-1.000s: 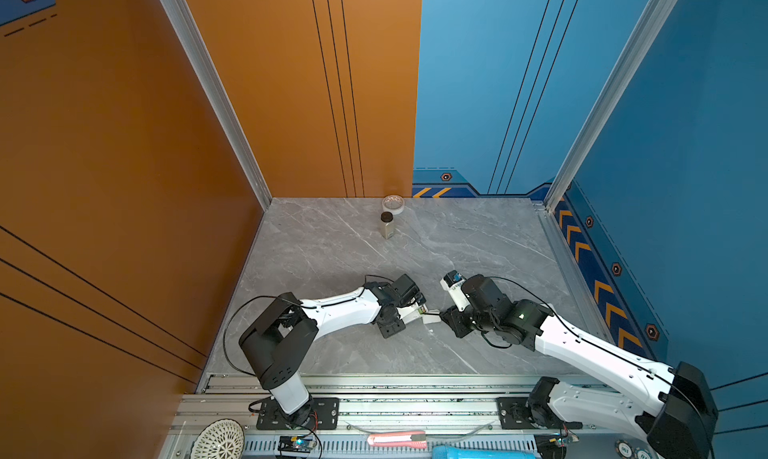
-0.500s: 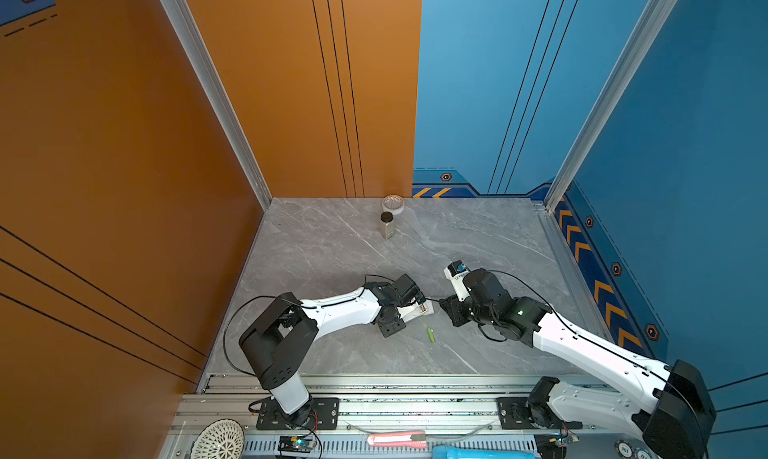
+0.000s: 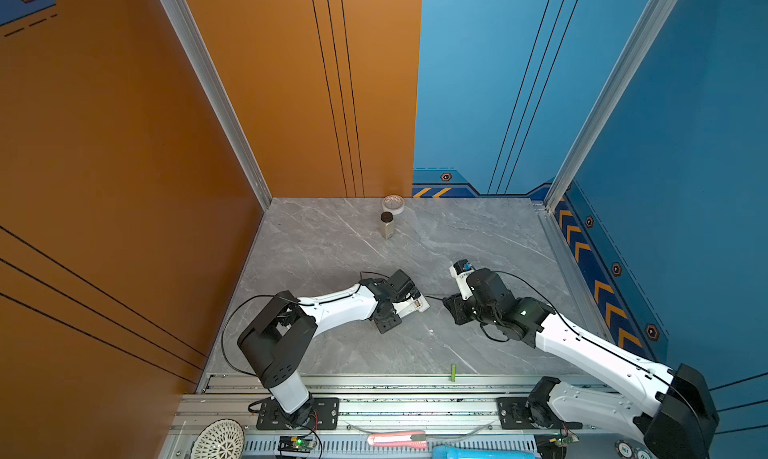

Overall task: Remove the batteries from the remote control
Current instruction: 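Move the screwdriver tip to the orange battery while left gripper holds remote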

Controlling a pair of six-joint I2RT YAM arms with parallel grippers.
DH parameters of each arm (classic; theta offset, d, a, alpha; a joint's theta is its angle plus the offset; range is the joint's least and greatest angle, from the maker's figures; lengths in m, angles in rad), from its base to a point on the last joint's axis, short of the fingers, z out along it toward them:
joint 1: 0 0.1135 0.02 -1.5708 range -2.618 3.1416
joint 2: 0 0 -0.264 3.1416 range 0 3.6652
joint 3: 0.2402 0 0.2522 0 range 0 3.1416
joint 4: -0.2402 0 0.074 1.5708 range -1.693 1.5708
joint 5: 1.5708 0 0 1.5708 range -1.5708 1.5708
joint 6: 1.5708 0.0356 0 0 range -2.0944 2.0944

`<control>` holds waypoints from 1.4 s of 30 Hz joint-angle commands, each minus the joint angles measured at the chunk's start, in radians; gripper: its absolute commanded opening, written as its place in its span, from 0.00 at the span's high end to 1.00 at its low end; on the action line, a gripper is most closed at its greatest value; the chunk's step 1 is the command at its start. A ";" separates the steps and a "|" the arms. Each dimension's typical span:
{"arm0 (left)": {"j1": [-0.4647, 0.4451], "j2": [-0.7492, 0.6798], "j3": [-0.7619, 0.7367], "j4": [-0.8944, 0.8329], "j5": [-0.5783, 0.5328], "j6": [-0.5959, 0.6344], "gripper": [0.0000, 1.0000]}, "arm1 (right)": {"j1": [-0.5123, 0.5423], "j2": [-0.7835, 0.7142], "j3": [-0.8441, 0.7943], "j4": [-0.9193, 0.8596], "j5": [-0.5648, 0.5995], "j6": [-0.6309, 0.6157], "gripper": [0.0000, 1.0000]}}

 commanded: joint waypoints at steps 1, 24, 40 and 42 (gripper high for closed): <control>0.018 0.003 0.025 -0.028 -0.003 -0.011 0.56 | -0.016 -0.074 -0.028 -0.085 0.077 0.073 1.00; 0.049 -0.033 0.003 -0.002 0.119 0.059 0.47 | -0.116 -0.015 0.060 -0.150 0.027 0.170 1.00; 0.008 -0.137 -0.037 -0.045 0.095 0.153 0.51 | -0.039 0.074 0.159 -0.160 -0.157 0.117 1.00; 0.000 -0.130 -0.034 -0.072 0.107 0.167 0.51 | -0.043 0.076 0.181 -0.208 -0.134 0.126 1.00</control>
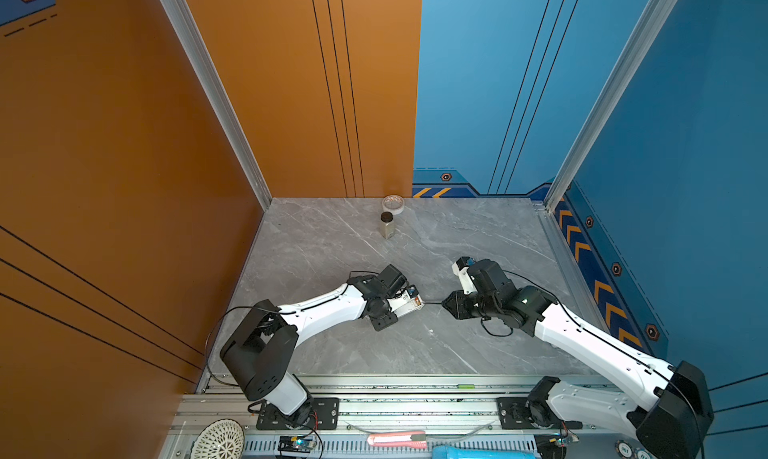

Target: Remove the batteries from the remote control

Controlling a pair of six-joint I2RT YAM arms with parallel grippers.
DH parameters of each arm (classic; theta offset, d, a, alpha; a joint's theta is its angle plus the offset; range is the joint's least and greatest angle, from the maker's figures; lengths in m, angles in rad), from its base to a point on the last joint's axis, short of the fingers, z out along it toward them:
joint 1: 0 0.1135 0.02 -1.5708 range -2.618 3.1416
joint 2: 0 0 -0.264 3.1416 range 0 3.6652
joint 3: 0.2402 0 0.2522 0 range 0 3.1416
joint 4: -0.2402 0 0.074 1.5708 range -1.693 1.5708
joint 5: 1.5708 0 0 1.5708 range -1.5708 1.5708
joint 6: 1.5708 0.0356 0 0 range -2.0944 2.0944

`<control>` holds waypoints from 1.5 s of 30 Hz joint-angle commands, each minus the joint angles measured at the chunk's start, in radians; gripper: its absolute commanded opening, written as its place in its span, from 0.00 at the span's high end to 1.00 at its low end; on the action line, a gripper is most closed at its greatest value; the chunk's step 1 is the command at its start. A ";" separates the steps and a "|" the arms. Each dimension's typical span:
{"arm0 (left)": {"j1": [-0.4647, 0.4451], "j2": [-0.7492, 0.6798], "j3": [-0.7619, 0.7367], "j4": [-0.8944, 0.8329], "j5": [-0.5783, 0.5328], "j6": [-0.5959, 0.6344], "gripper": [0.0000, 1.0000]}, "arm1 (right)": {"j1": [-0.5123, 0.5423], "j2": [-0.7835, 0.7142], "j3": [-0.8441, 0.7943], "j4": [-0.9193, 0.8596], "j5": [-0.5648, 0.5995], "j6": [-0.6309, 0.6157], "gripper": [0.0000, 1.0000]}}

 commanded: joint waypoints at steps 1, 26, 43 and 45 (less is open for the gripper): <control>-0.023 -0.004 -0.009 -0.061 0.027 0.053 0.51 | -0.003 -0.001 0.060 -0.085 0.033 0.006 1.00; -0.094 0.212 0.121 -0.049 0.073 0.033 0.52 | 0.025 -0.004 0.076 -0.282 -0.040 0.012 1.00; -0.097 0.174 0.097 -0.027 0.025 0.016 0.56 | 0.085 0.089 0.133 -0.275 -0.022 0.017 1.00; -0.100 0.172 0.096 -0.025 0.004 0.013 0.57 | 0.080 0.091 0.146 -0.271 -0.029 0.015 1.00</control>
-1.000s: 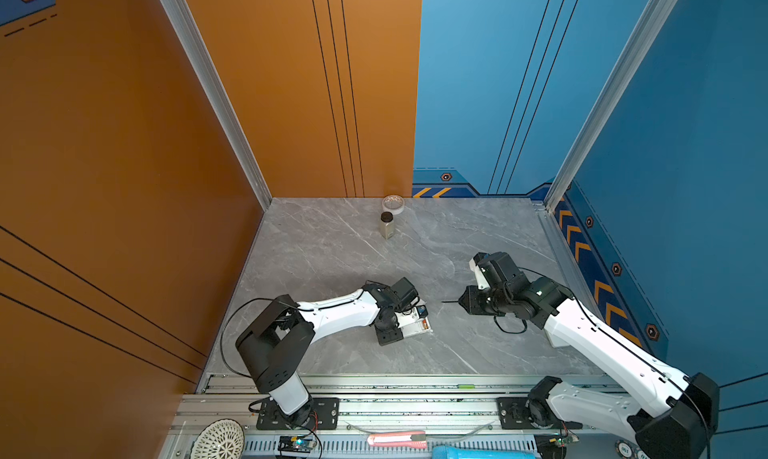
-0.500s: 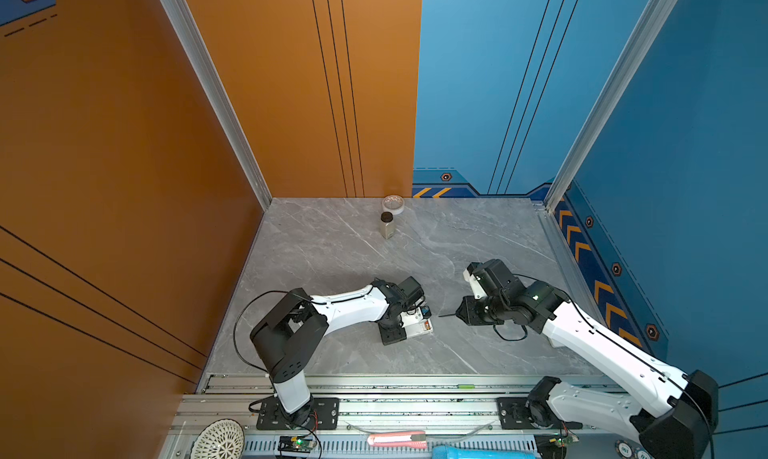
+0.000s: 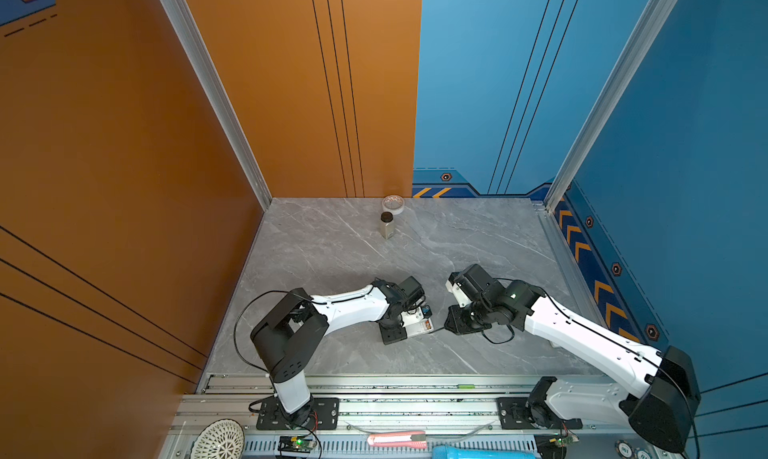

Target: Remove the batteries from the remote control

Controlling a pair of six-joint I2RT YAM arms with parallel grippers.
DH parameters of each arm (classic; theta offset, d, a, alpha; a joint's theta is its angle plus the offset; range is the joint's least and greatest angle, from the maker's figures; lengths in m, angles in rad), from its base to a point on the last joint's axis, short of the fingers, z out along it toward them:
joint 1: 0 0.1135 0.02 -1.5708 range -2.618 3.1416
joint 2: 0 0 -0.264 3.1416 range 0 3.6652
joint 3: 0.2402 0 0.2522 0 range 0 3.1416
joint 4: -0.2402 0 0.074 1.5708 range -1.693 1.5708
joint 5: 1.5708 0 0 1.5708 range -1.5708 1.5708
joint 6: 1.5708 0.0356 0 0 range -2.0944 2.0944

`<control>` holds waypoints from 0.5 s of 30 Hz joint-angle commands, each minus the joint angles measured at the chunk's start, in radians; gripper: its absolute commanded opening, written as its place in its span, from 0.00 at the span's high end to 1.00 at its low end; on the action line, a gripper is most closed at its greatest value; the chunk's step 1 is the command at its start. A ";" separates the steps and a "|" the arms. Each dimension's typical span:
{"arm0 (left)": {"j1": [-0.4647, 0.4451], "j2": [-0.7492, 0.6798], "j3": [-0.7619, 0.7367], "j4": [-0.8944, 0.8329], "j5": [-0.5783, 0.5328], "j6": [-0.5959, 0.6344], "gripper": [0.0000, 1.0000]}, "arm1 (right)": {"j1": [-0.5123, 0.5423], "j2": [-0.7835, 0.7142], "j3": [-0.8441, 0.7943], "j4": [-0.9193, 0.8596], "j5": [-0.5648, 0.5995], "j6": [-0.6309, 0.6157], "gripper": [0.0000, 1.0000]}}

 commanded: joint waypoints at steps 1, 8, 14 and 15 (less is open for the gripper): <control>-0.002 -0.016 0.007 0.073 -0.057 -0.016 0.57 | -0.004 0.007 0.053 0.007 0.020 -0.001 1.00; -0.006 -0.024 -0.001 0.083 -0.074 -0.018 0.57 | -0.017 0.013 0.036 0.006 0.024 -0.002 1.00; -0.006 -0.029 -0.006 0.083 -0.069 -0.016 0.58 | -0.023 0.019 0.032 0.007 0.064 0.005 1.00; -0.006 -0.029 -0.006 0.083 -0.069 -0.015 0.58 | -0.026 0.020 0.033 0.008 0.068 0.005 1.00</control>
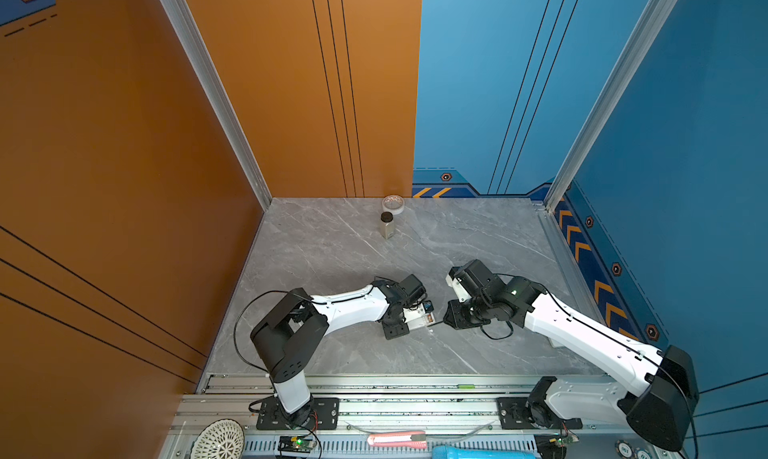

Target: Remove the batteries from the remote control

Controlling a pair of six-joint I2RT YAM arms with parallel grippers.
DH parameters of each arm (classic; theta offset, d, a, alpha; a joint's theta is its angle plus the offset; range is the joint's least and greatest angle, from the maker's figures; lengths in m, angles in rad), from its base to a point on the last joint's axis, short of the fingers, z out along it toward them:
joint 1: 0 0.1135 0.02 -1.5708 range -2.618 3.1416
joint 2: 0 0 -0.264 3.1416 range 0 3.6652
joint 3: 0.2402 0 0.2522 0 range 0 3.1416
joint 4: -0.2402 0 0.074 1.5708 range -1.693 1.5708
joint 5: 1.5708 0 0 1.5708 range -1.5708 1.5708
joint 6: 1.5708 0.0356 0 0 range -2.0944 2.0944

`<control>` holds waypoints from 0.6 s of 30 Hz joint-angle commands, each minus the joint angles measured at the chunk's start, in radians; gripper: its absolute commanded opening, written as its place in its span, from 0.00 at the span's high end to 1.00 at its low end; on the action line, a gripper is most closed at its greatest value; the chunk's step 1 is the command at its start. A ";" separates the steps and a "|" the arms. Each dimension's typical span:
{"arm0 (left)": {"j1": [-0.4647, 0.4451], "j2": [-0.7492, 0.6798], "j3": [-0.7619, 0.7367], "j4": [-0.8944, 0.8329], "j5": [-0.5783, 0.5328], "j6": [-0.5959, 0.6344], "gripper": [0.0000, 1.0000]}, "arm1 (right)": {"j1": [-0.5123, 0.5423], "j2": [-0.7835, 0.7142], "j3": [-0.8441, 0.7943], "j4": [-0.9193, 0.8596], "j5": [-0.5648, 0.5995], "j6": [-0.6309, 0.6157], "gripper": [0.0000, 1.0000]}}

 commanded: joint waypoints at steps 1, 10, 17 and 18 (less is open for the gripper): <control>-0.006 -0.030 -0.006 0.007 -0.015 -0.013 0.58 | -0.012 0.007 0.007 0.004 0.049 0.005 1.00; -0.006 -0.031 -0.007 0.008 -0.016 -0.011 0.59 | -0.044 0.015 0.011 0.030 0.066 0.011 1.00; -0.005 -0.033 -0.008 0.008 -0.018 -0.012 0.59 | -0.044 0.042 0.012 0.051 0.033 0.009 1.00; -0.005 -0.033 -0.009 0.007 -0.020 -0.011 0.59 | -0.044 0.047 0.012 0.050 0.033 0.009 1.00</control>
